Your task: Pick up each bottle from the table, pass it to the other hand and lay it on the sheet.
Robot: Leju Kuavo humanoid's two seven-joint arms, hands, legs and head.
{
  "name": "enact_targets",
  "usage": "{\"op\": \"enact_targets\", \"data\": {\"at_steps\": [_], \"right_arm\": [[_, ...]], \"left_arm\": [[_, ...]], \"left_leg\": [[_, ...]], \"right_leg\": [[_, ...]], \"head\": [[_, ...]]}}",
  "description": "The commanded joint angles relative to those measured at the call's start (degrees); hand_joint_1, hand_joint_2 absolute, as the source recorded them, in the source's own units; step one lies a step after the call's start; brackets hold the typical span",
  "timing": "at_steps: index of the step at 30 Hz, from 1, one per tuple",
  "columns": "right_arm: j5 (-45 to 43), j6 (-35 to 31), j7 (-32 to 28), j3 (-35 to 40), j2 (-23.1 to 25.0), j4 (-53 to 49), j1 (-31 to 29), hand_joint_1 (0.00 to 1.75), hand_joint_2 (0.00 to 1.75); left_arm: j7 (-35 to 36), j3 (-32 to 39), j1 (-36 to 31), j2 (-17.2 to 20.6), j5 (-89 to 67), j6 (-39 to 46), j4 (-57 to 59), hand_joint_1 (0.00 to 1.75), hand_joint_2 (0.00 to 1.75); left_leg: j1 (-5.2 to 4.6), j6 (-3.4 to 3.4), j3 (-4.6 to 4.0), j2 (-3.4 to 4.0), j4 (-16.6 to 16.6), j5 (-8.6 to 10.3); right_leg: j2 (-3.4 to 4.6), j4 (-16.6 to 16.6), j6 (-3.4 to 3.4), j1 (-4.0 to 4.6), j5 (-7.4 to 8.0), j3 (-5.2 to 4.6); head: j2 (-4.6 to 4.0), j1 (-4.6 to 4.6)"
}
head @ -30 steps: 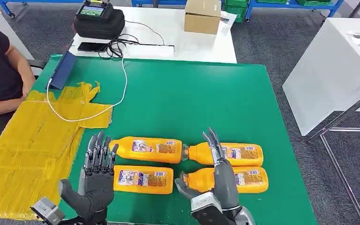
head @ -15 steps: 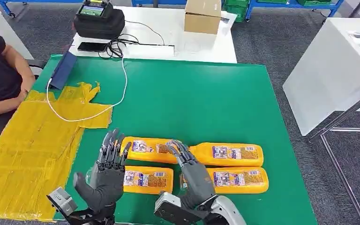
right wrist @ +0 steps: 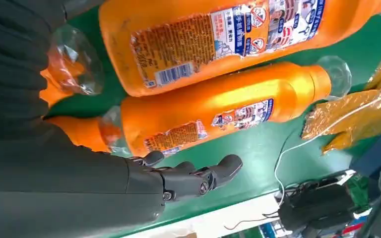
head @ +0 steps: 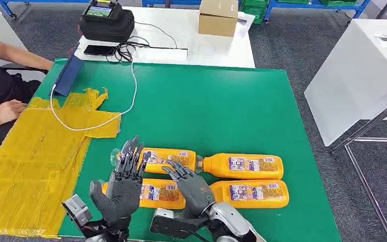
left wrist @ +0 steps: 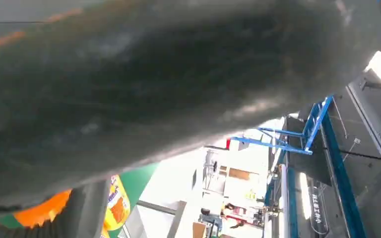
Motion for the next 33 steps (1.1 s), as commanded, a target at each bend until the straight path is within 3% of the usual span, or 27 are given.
{"op": "enact_targets", "data": {"at_steps": [1, 2, 8, 9, 21, 30, 32, 33], "right_arm": [[0.7, 1.4, 1.4, 2.8, 0.3, 7.3, -4.9, 0.00, 1.75], [0.9, 1.8, 1.8, 3.3, 0.5, 8.4, -6.2, 0.00, 1.75], [-0.1, 5.8, 2.4, 6.8, 2.1, 14.4, -11.6, 0.00, 1.75], [-1.4, 7.0, 1.5, 7.3, 2.1, 15.4, -12.5, 0.00, 1.75], [-6.5, 13.6, -0.8, 15.7, 4.5, 27.4, -16.4, 0.00, 1.75], [-5.3, 17.3, 0.2, 18.8, 4.7, 31.3, -18.0, 0.00, 1.75], [-4.0, 19.3, 0.9, 20.1, 4.7, 33.4, -18.5, 0.00, 1.75], [-2.6, 19.5, 1.6, 19.8, 5.3, 35.5, -18.2, 1.47, 1.75]], "left_arm": [[0.3, -0.9, -2.0, 2.1, 0.3, -0.3, 3.6, 0.00, 0.00], [0.3, -0.8, -2.1, 2.1, 0.4, -0.4, 3.8, 0.00, 0.00], [0.0, 0.0, -2.5, 1.8, 0.8, -0.5, 4.9, 0.00, 0.00], [-0.1, 0.2, -2.7, 1.7, 1.0, -0.5, 5.0, 0.00, 0.00], [0.2, 2.0, -4.0, 0.7, 4.8, -0.6, 7.1, 0.00, 0.00], [0.5, 2.0, -4.7, 0.4, 5.3, -0.3, 8.2, 0.00, 0.00], [0.7, 2.6, -4.8, 0.0, 6.0, 0.1, 8.0, 0.00, 0.00], [0.8, 3.4, -4.7, -0.7, 7.0, 1.1, 7.5, 0.00, 0.00]], "left_leg": [[-0.09, 0.20, 0.48, 0.23, -0.3, -0.02], [-0.04, 0.09, 0.21, 0.18, -0.1, -0.02], [-0.07, 0.17, 0.41, 0.39, -0.3, 0.02], [-0.02, 0.10, 0.20, 0.25, -0.1, 0.01], [-0.03, 0.11, 0.31, 0.25, -0.2, 0.01], [-0.04, 0.13, 0.31, 0.12, -0.2, 0.05], [0.00, 0.08, 0.50, 0.12, -0.1, 0.00], [-0.02, 0.08, 0.70, 0.27, -0.2, 0.04]], "right_leg": [[0.11, -0.3, -0.51, 0.02, 0.01, 0.41], [0.12, -0.1, -0.25, 0.01, 0.01, 0.17], [0.28, -0.2, -0.50, 0.03, 0.07, 0.29], [0.19, -0.1, -0.27, 0.03, 0.06, 0.15], [0.17, -0.1, -0.33, 0.04, 0.03, 0.28], [0.05, -0.2, -0.34, 0.04, 0.03, 0.31], [0.07, -0.1, -0.23, 0.03, 0.02, -0.06], [0.10, -0.2, -0.35, 0.04, 0.06, 0.01]], "head": [[0.00, 0.00], [0.00, 0.00], [0.00, 0.00], [0.00, 0.02], [0.00, 0.00], [0.00, 0.00], [0.00, 0.00], [0.00, 0.02]]}}
